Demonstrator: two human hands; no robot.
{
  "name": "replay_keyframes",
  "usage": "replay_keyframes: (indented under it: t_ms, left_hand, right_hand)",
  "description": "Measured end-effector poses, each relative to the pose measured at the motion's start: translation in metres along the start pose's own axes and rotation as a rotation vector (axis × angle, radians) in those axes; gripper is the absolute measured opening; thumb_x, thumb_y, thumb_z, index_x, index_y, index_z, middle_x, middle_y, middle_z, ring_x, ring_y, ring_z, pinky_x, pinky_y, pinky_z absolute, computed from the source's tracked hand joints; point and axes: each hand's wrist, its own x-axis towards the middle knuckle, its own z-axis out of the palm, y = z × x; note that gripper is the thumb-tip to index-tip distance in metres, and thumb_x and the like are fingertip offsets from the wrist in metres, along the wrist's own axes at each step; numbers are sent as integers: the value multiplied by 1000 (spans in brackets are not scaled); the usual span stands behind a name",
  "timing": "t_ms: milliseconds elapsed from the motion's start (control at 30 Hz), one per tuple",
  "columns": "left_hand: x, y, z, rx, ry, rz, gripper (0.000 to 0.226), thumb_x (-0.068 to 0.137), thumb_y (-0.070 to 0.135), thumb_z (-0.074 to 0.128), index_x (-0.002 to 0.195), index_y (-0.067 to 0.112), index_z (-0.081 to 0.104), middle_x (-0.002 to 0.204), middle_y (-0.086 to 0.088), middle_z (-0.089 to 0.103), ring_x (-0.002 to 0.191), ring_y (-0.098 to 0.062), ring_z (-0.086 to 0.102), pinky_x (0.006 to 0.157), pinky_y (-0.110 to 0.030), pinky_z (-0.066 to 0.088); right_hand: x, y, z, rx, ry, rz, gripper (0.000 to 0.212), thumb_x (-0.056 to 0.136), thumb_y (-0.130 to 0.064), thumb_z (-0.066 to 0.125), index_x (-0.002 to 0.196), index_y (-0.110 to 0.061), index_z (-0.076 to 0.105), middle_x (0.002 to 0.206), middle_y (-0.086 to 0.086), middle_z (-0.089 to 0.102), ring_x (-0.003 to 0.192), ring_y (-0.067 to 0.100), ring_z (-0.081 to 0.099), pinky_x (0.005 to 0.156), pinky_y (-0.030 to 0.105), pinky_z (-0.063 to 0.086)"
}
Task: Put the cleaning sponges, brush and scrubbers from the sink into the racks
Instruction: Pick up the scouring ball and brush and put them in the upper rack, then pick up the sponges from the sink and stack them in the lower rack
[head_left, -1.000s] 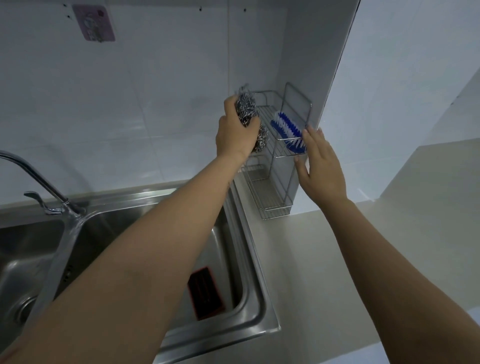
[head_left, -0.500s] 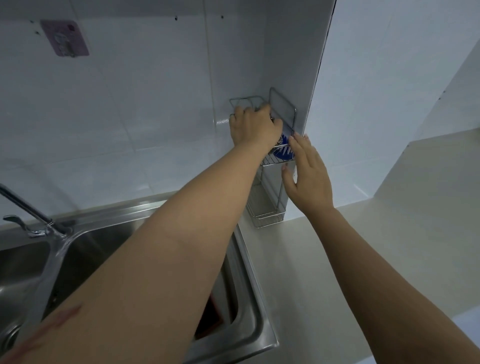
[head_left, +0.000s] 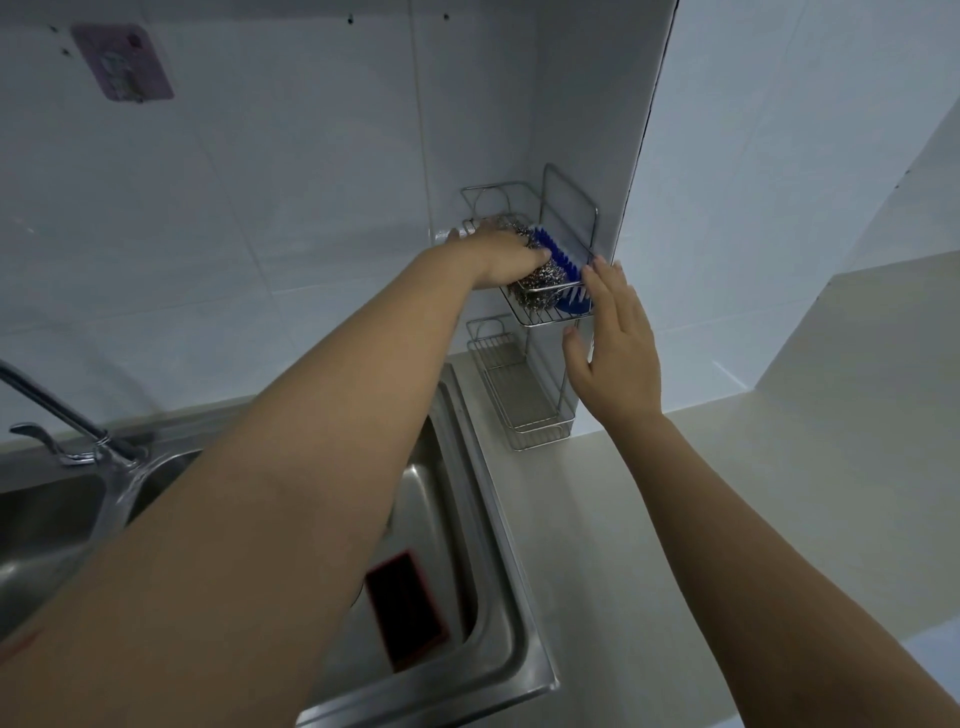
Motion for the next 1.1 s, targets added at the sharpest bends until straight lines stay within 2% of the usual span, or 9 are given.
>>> replay_keyframes:
  t_ms: [100,200,367,467,600,700,933,1100]
  left_hand:
    - [-1,-1,0,158,-36,-40,70,96,57,36,157,29,13,166,2,3,152,-27,-13,119,-58,-10]
    - [2,4,3,130,-46,-41,76,93,59,40,157,28,12,166,4,3,151,-29,-14,118,-59,-11]
    - [-1,-8,32,-26,150,0,67,100,48,29,158,22,4,166,3,-4,152,-20,-13,121,-50,-10]
    - [-10,-17,49,-149,259,73,65,102,52,20,157,22,4,165,3,-6,152,-16,-12,122,-44,-10]
    - [-26,-23,65,-200,332,131,67,101,57,16,157,25,0,165,4,-6,152,-14,-9,123,-43,-8]
    - [-42,-36,84,-179,353,140,67,101,56,16,157,24,-3,166,4,-5,152,-14,-8,124,-41,-7]
    - [-105,-98,160,-70,239,-1,66,101,55,14,157,22,3,166,1,-3,153,-16,-5,124,-42,-2]
    - [-169,-160,214,-66,157,-165,62,104,47,20,157,16,12,165,-4,10,153,-21,8,125,-43,7]
  right_hand:
    - [0,-1,0,-5,-7,4,58,94,-23,50,149,-11,36,159,3,33,149,18,23,121,40,28]
    - [0,-2,-1,-11,-6,7,59,94,-22,50,149,-11,36,158,3,33,149,17,24,121,40,27]
    - [-1,-5,0,-27,-8,22,59,94,-23,51,150,-12,34,159,3,32,149,17,24,122,40,27]
    - [-3,-5,0,-49,-28,39,61,95,-25,49,152,-14,30,161,2,27,150,17,21,123,39,24]
    - [-8,-10,-1,-112,-58,47,63,98,-30,43,155,-14,22,164,2,17,153,17,12,125,35,11]
    - [-22,-17,-1,-128,-88,79,65,100,-35,39,157,-14,15,165,3,11,153,17,7,126,35,7]
    - [-100,-38,28,-197,-439,27,64,103,-44,29,156,-10,16,165,6,12,153,18,6,126,37,8]
    - [-142,-73,56,-165,-689,-39,63,104,-44,28,156,-11,19,163,7,19,152,20,12,125,36,8]
